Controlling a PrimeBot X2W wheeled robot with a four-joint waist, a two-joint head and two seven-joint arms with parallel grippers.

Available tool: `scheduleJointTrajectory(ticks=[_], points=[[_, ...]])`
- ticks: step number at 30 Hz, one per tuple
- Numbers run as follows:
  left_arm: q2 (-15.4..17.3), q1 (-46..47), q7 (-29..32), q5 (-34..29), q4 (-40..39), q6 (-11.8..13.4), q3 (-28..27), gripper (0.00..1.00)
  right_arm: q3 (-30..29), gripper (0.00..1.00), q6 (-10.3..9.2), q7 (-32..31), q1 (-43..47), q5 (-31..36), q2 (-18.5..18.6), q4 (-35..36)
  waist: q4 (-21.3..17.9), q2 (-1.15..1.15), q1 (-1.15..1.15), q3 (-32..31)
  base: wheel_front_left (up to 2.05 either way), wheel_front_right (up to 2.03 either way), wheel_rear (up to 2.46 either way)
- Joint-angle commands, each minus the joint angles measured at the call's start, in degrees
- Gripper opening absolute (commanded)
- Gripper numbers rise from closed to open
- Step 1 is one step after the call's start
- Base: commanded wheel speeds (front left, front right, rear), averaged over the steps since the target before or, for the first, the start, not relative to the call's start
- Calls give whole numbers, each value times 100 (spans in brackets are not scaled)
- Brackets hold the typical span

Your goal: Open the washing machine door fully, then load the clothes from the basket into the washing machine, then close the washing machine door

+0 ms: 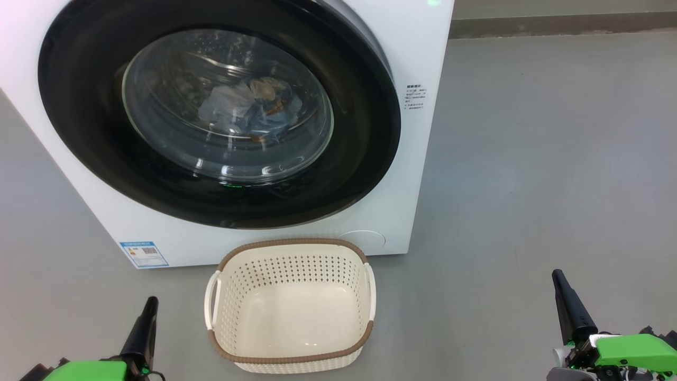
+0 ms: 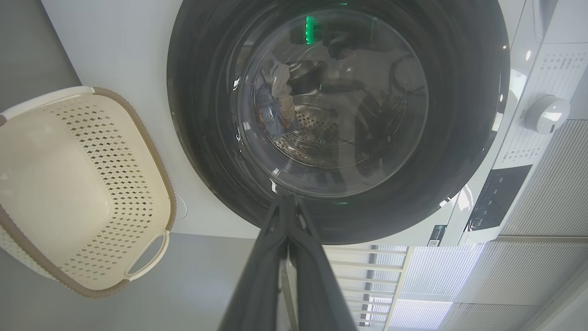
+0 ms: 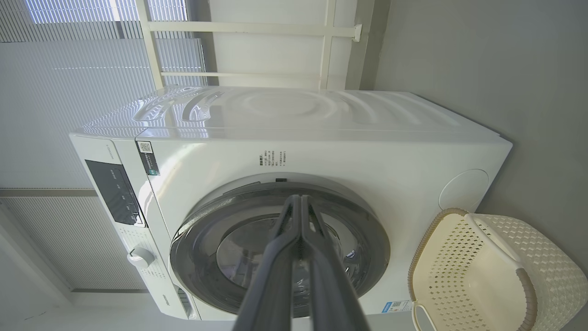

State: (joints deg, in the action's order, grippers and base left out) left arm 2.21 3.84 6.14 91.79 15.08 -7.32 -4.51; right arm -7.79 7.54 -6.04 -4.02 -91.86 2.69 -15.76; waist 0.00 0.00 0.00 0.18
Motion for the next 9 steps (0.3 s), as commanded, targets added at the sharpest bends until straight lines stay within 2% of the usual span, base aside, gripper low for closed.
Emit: scheduleJointTrajectory(ticks=[1, 9], points=[[71, 234, 35, 38, -105, -17, -201, 0, 127, 0, -5, -45, -217, -30, 19, 174, 0, 0, 0, 0, 0, 0, 0], [71, 234, 35, 37, -105, -17, -201, 0, 127, 0, -5, -45, -217, -30, 19, 174, 0, 0, 0, 0, 0, 0, 0]])
